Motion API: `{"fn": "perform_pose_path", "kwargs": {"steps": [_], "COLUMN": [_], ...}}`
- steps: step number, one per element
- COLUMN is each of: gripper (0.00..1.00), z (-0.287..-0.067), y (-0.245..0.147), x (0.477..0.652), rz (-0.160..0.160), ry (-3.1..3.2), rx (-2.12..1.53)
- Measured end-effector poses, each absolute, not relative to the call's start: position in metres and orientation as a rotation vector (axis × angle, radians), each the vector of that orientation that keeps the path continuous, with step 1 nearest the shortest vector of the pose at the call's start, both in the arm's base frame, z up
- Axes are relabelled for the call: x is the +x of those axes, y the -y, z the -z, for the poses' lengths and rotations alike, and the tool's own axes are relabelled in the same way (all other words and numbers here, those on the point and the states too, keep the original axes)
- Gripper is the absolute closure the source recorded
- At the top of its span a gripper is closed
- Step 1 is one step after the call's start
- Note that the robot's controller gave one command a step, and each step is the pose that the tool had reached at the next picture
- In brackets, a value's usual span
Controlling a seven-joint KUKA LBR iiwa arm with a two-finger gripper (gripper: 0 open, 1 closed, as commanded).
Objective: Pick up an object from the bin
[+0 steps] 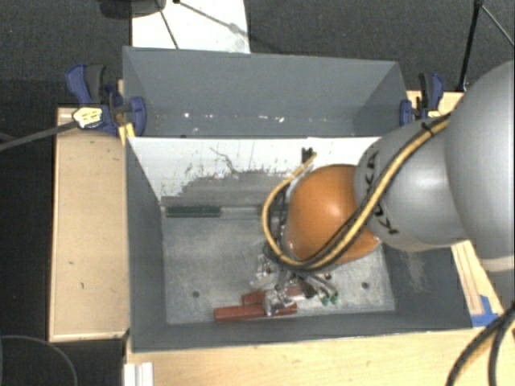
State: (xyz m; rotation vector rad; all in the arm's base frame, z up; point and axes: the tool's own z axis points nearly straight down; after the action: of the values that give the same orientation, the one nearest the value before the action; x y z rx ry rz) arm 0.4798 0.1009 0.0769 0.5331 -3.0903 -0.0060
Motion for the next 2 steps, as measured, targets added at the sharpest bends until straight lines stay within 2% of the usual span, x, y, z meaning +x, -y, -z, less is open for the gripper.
{"fn": "perform_pose_path", "kwargs": {"steps": [1, 2], "gripper": [1.0, 0.0], "z": [-0.2084, -0.2082], "y": [-0.1043, -0.1043], "x": [0.5017, 0.5016], "rz": [0.001, 0.001], "ry": [3.099, 3.099], "rx": [0.534, 0.529]}}
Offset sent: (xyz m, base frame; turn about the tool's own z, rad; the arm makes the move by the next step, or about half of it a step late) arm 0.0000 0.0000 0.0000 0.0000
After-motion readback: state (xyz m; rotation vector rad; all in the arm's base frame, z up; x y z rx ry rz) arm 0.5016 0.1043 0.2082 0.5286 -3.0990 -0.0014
